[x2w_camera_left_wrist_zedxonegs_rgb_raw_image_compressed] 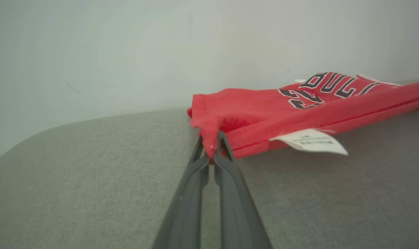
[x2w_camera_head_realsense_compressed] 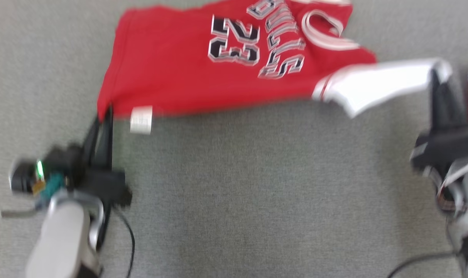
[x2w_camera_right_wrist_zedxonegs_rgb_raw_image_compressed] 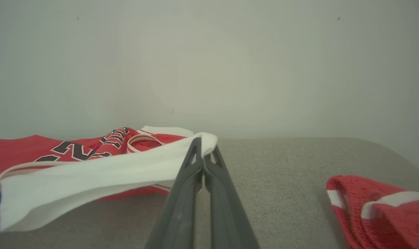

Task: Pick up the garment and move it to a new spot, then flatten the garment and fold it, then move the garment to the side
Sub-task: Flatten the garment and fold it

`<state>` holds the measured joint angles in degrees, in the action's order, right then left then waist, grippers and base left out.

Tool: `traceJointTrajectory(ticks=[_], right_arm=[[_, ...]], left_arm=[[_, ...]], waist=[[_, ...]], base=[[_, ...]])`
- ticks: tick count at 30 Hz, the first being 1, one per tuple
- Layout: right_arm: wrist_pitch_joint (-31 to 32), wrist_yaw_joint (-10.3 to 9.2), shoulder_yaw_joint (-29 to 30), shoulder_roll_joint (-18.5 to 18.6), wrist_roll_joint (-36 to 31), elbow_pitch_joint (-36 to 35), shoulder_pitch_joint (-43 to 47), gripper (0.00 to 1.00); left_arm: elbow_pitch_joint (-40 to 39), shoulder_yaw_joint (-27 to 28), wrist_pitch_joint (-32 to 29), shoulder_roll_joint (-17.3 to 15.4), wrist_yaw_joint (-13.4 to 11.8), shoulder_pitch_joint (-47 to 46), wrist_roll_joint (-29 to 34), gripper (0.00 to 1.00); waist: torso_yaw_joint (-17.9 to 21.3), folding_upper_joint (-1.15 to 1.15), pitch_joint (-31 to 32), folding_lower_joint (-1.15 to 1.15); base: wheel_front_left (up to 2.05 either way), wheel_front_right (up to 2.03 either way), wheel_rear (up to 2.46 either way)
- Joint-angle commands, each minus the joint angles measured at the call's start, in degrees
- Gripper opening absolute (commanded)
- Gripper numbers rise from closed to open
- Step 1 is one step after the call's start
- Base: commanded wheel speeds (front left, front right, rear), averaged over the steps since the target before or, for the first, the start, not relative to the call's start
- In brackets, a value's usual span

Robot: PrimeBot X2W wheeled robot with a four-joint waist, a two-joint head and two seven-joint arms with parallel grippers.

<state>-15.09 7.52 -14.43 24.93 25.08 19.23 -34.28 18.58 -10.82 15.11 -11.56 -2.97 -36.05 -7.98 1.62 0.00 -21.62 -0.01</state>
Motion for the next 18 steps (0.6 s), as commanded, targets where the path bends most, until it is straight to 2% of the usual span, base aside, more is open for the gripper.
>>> traceJointTrajectory(ticks=[1,9,18], right_arm=[[-0.04,-0.06,-0.49,0.39,-0.51,-0.45,2.90,0.00],[-0.05,-0.07,1.32,-3.44,-0.72,-0.46,19.70,0.00],[-0.05,-0.09,4.20,-3.82,-2.97,-2.45,30.08,0.00]], left_arm=[[0.67,1.32,0.01,0.31,0.04,2.96,0.18,0.00],[2.99,6.83,0.01,3.30,1.66,15.83,2.42,0.00],[3.78,9.79,0.01,5.56,2.41,25.15,3.96,0.00]], waist=[[0.31,0.00,4.32,0.01],[2.89,0.00,10.51,0.01],[4.80,0.00,15.07,0.01]], base=[[0.00,0.00,0.00],[0.00,0.00,0.00],[0.00,0.00,0.00]])
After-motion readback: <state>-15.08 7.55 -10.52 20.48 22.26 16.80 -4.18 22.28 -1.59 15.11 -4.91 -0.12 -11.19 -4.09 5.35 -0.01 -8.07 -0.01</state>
